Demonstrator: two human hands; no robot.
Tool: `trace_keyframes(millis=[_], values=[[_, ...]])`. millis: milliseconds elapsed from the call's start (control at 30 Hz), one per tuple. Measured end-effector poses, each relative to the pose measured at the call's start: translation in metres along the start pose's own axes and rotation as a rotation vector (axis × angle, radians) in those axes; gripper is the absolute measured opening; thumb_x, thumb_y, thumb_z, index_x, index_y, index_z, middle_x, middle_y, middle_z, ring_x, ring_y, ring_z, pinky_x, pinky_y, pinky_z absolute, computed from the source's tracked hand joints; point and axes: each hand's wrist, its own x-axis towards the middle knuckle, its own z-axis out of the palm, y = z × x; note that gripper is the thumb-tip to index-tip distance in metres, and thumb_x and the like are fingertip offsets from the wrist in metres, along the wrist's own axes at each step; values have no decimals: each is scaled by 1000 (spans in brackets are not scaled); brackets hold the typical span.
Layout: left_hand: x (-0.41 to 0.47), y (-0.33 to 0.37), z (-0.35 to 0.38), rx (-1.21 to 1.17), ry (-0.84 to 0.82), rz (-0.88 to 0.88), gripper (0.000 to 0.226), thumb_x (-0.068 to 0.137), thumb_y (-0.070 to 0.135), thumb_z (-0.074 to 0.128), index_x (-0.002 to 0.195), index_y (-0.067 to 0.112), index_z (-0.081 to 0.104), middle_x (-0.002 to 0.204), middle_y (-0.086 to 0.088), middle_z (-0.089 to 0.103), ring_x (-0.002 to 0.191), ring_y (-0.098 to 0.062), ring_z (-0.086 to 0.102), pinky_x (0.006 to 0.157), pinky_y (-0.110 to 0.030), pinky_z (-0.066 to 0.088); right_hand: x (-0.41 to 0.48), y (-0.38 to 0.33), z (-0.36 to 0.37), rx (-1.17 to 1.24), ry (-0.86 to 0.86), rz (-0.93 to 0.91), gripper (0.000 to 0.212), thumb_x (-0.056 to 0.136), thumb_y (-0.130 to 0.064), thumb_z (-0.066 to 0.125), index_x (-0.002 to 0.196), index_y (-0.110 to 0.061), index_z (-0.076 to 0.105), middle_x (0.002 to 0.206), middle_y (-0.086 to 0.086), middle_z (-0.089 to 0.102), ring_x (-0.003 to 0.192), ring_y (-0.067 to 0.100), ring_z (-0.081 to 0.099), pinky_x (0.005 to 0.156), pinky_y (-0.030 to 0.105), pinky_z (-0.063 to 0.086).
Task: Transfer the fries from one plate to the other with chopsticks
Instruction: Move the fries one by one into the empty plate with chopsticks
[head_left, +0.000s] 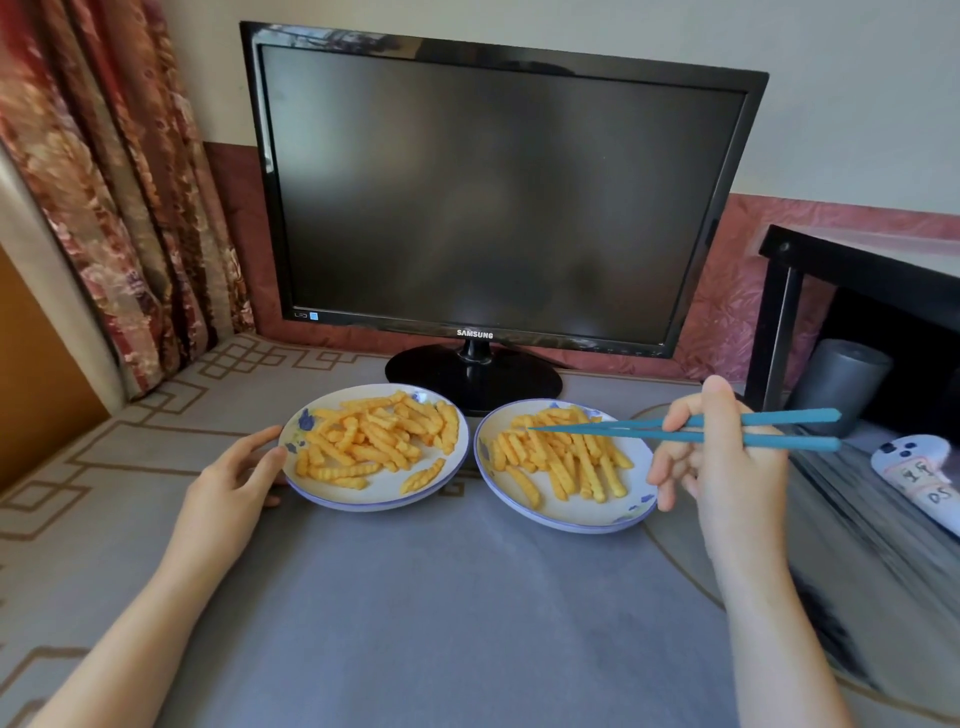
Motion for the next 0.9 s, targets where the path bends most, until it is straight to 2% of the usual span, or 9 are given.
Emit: trace_keyframes(millis=[200, 400, 567, 700, 900], values=[[1, -1, 0, 16, 5, 0, 29, 97, 18, 49, 124, 18, 59, 91, -4, 67, 67, -14, 61, 51, 1, 40, -8, -5, 12, 82, -47, 7, 43, 103, -25, 34, 67, -7, 49, 40, 15, 48, 29, 24, 37, 34, 14, 27], [2, -3, 0, 9, -1, -6, 29, 97, 19, 49, 124, 19, 59, 87, 2, 66, 68, -15, 62, 51, 1, 41, -25, 5, 36, 105, -235, 19, 44, 103, -23, 35, 66, -5, 51, 42, 18, 48, 29, 21, 39, 35, 16, 30], [1, -3, -1, 3, -9, -8, 29, 97, 21, 49, 124, 21, 59, 84, 13, 65, 68, -16, 63, 51, 1, 41, -42, 20, 54, 35, -423, 22, 41, 93, -37, 34, 70, -10, 53, 46, 21, 52, 33, 17, 44, 42, 15, 34], [0, 0, 0, -18, -12, -8, 29, 97, 17, 48, 124, 18, 59, 83, 13, 64, 70, -12, 61, 51, 0, 42, -46, 25, 62, 43, -445, -6, 39, 94, -35, 34, 71, -8, 52, 49, 26, 49, 35, 12, 46, 41, 17, 38], [-2, 3, 0, -27, -6, -10, 30, 97, 16, 48, 124, 15, 59, 82, 9, 64, 69, -11, 60, 52, 1, 41, -42, 31, 64, 19, -393, 0, 42, 95, -38, 33, 70, -10, 53, 45, 12, 53, 34, 20, 44, 44, 19, 37]])
